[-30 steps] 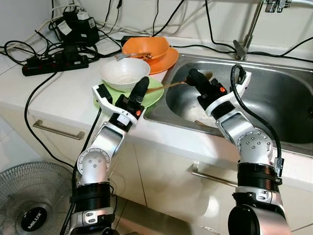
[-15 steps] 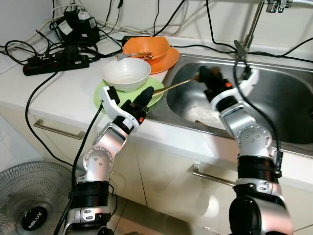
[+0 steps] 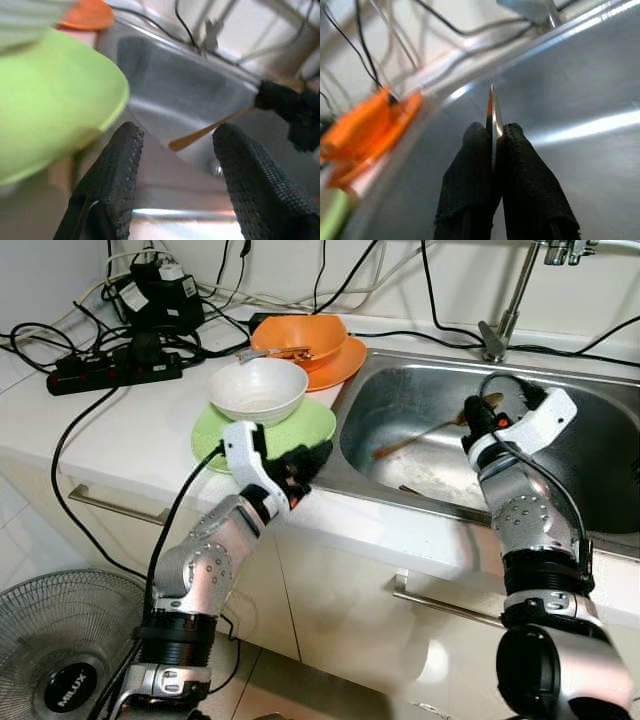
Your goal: Kitchen organization
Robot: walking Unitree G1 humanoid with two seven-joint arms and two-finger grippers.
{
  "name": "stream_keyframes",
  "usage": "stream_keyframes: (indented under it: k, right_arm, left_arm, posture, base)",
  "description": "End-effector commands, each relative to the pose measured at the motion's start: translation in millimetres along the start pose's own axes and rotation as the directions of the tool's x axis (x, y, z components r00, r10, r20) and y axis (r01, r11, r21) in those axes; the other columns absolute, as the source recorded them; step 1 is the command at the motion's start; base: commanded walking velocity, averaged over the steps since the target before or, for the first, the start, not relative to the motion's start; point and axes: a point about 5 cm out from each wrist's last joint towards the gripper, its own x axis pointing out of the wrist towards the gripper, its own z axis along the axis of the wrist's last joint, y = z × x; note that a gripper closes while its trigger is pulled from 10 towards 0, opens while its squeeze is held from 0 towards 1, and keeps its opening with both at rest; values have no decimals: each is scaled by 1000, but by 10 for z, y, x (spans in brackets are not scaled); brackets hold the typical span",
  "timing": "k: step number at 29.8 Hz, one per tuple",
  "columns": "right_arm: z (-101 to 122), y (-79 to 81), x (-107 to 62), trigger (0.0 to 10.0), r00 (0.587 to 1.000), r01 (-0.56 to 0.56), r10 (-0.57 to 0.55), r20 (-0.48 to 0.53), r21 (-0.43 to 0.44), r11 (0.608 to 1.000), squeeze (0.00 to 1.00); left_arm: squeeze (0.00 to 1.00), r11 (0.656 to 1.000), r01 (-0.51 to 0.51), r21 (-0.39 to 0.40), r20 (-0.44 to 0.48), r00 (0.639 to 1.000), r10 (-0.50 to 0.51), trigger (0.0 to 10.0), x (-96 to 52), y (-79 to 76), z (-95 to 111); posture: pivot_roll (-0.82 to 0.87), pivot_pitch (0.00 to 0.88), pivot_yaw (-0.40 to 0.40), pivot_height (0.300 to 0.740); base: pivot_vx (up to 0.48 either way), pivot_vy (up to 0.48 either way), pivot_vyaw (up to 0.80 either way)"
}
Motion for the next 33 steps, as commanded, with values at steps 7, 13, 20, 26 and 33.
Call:
stream_keyframes:
  k: [7,13,20,26,33]
  right_arm:
    - [-270,166,62,0,994,-75,47,-95,-326,942,0]
    - [-422,137,51,0,985,-109,43,-167,-405,908,0]
    - [-576,160,35,2275,965,-174,64,-254,-440,881,0]
    - [-617,182,31,10000,960,-190,72,-269,-442,877,1000]
    - [-586,195,47,10000,965,-179,76,-252,-417,891,1000]
  left_arm:
    - [1000,991,68,119,-120,991,-54,10000,-22,-90,-107]
    - [1000,989,75,130,-129,990,-58,10000,-31,-92,-116]
    - [1000,987,84,140,-152,986,-62,10000,-65,-95,-140]
    - [1000,985,95,143,-168,983,-71,10000,-71,-111,-162]
    - [1000,986,95,140,-175,982,-70,10000,-72,-109,-174]
  posture:
    - [-70,0,80,740]
    - [-61,0,76,740]
    - [-54,0,74,740]
    - [-55,0,76,740]
    - [-55,0,76,740]
  base:
    - [0,0,0]
    - [0,0,0]
    - [0,0,0]
    - [0,0,0]
    - [0,0,0]
